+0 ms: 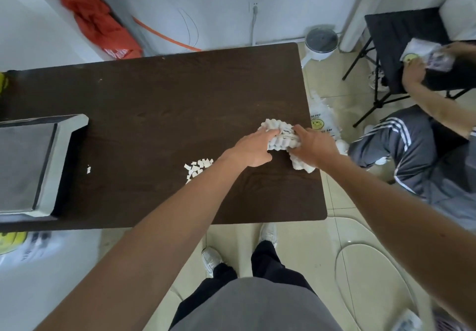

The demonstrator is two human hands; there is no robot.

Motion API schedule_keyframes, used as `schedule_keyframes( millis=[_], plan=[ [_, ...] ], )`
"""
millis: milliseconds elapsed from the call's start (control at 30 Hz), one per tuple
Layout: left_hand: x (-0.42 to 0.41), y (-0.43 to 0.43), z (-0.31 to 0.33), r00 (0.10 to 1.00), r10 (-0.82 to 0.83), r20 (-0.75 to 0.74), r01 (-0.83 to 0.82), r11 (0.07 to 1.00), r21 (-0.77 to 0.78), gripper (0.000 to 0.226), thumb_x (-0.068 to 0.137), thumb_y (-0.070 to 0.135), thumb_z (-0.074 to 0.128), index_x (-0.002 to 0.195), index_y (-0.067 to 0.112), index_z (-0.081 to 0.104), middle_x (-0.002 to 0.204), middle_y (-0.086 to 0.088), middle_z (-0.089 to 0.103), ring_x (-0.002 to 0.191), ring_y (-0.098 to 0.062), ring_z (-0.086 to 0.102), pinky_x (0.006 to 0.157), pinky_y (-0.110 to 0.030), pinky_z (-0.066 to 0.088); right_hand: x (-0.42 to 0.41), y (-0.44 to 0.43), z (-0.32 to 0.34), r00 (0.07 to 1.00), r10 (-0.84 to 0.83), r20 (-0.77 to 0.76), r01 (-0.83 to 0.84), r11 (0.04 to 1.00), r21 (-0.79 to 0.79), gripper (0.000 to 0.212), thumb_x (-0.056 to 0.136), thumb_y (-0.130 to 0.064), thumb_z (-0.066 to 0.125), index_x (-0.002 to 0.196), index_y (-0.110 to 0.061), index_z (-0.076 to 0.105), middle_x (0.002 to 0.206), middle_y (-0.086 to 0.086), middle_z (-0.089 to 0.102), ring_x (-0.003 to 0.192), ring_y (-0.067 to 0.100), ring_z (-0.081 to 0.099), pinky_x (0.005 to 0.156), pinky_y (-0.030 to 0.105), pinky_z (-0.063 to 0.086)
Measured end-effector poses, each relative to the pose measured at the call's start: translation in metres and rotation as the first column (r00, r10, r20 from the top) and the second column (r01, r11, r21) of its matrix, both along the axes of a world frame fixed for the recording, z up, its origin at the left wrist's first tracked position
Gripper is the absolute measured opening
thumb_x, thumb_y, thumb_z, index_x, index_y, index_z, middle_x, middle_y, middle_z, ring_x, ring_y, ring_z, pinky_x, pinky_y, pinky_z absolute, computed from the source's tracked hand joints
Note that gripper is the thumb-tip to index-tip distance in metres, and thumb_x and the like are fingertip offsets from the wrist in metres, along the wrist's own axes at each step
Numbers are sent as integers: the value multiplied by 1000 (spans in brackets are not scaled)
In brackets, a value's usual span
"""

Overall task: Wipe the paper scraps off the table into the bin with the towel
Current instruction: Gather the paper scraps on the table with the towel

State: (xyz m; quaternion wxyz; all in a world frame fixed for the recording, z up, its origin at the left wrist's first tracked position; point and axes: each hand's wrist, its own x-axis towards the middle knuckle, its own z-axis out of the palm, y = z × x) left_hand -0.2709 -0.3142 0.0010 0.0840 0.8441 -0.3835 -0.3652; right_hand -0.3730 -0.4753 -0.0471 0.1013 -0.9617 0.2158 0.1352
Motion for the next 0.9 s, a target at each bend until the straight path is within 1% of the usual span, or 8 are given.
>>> schedule_keyframes(
  millis=[67, 200, 333, 467, 533, 600, 733, 900],
  plan=[
    [-5, 2, 2, 999, -35, -3, 35, 999, -8, 77, 95, 6, 56, 160, 31, 24, 166, -1, 26, 144, -29, 39, 107, -38, 38, -14, 5, -3, 998, -59, 29, 58, 998, 32, 53, 90, -51, 57, 132, -24, 41, 103, 6, 61, 90, 30, 63, 68, 35, 44],
    [-22, 10, 5, 996, -83, -30, 82, 997, -11, 80, 94, -1, 50, 161, 33, 23, 167, -4, 24, 146, -30, 36, 110, -37, 36, -43, 20, -12, 979, -187, 79, 178, 977, 117, 57, 86, -56, 56, 134, -30, 39, 114, 8, 60, 95, 35, 64, 75, 42, 54],
    [-38, 24, 5, 988, -148, -34, 148, 989, -6, 87, 91, -7, 45, 161, 38, 19, 170, 0, 14, 150, -30, 31, 115, -39, 36, -70, 39, -17, 957, -270, 101, 261, 961, 93, 60, 85, -54, 60, 136, -30, 41, 111, 7, 61, 94, 36, 65, 74, 41, 51],
    [-51, 42, 0, 984, -170, -55, 169, 985, -32, 90, 88, -9, 42, 160, 41, 21, 170, 4, 11, 149, -29, 32, 115, -39, 37, -90, 63, -20, 931, -353, 92, 345, 934, 91, 60, 83, -55, 60, 134, -31, 42, 108, 5, 61, 92, 36, 65, 74, 42, 52],
    [-57, 49, -5, 981, -182, -63, 179, 982, -52, 90, 87, -9, 41, 159, 42, 22, 170, 5, 11, 150, -28, 32, 115, -37, 37, -100, 78, -19, 908, -409, 88, 402, 911, 89, 58, 83, -52, 60, 133, -30, 43, 109, 5, 61, 92, 37, 65, 74, 40, 48],
    [-62, 58, -10, 979, -184, -82, 179, 981, -74, 90, 87, -9, 41, 158, 43, 24, 170, 5, 14, 149, -27, 32, 114, -36, 35, -108, 97, -18, 873, -479, 87, 471, 877, 96, 55, 85, -48, 60, 133, -29, 43, 109, 6, 61, 92, 39, 64, 73, 39, 44],
    [-63, 76, -19, 986, -130, -105, 113, 982, -151, 86, 86, -9, 43, 154, 43, 34, 169, 7, 20, 149, -25, 32, 113, -35, 35, -108, 141, -19, 767, -627, 137, 600, 776, 193, 52, 86, -45, 61, 129, -23, 43, 110, 9, 63, 94, 38, 64, 74, 40, 45],
    [-54, 96, -17, 996, -57, -70, 43, 981, -187, 81, 87, -8, 46, 151, 41, 42, 170, 2, 14, 149, -28, 32, 116, -39, 33, -89, 173, -17, 741, -662, 113, 616, 737, 280, 49, 89, -45, 61, 121, -14, 41, 104, 13, 65, 94, 38, 64, 71, 36, 39]
  ],
)
